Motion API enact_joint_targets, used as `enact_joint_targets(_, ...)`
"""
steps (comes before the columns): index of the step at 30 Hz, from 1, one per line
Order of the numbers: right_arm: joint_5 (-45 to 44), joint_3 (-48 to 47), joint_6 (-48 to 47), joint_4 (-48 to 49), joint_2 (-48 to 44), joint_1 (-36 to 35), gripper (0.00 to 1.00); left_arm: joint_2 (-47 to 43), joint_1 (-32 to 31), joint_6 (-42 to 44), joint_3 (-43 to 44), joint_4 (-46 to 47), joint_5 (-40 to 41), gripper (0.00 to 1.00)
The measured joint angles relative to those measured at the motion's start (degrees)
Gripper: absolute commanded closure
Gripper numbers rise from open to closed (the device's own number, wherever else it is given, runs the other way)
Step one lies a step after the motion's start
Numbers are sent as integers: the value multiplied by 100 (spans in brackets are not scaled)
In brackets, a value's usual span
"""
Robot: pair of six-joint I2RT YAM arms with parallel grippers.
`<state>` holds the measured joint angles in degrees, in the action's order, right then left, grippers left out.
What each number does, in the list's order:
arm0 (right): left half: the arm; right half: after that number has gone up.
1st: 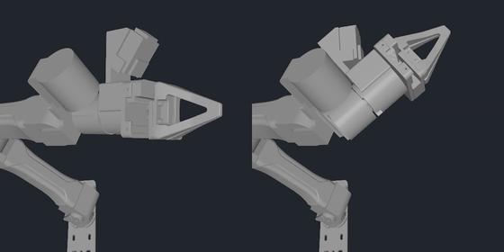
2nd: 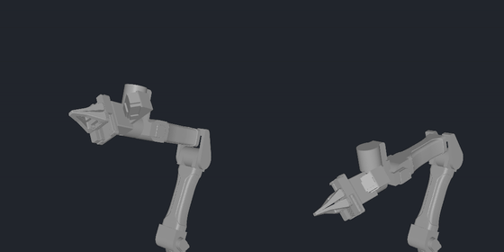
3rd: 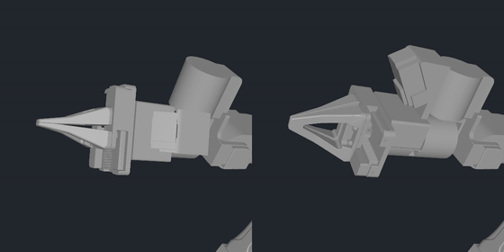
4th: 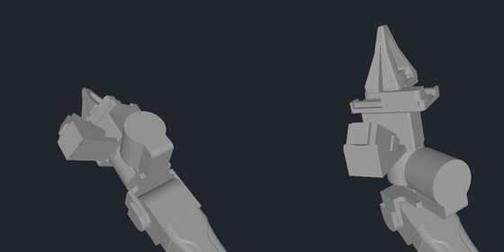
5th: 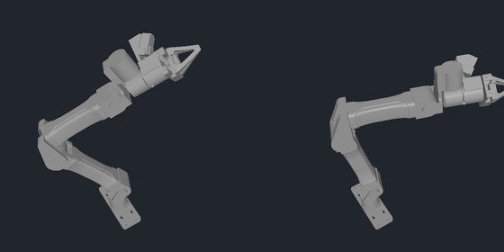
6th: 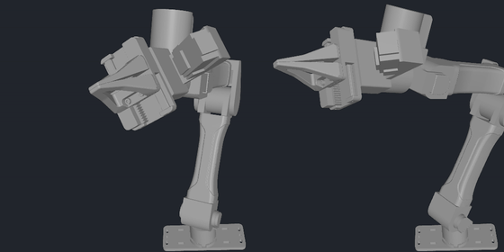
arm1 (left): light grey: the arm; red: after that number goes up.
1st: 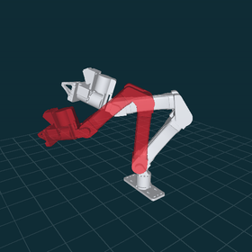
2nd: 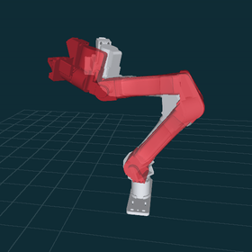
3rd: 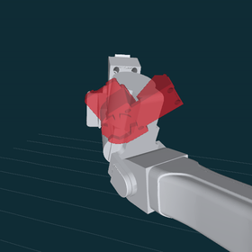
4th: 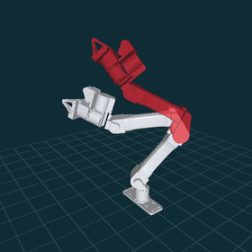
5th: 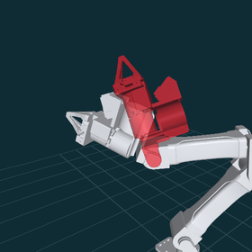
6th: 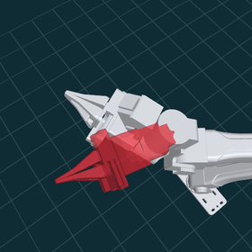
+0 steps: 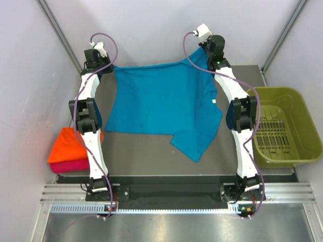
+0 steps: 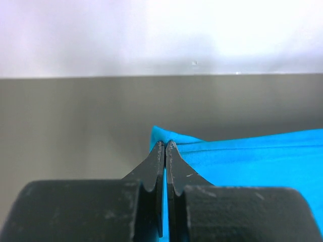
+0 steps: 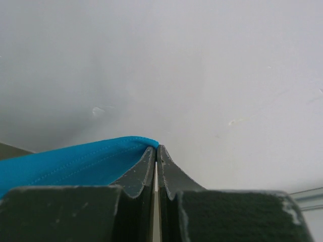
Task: Fold and stack the t-shirts
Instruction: Flatten the tshirt out, then fold the tshirt
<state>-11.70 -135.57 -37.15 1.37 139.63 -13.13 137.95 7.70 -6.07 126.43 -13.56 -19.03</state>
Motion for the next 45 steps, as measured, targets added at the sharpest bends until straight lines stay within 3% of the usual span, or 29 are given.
enact_joint_targets(18, -129, 68, -190, 28, 0, 17, 100, -22, -83, 105, 96, 317, 308, 100)
enact_joint_targets(23, 24, 608, -20, -632, -188, 28, 100, -101, -81, 127, 42, 192, 260, 100)
enact_joint_targets(29, 402, 1733, 7, -1696, -1027, 52, 100, -511, -35, 251, -52, -404, -92, 100)
enact_joint_targets(41, 1049, 1565, 597, -3351, -2380, 280, 100, -1390, 181, 361, -192, -1563, -793, 100)
enact_joint_targets(45, 1228, 2020, 793, -3552, -2693, 236, 100, -1436, 192, 402, -431, -1985, -949, 100)
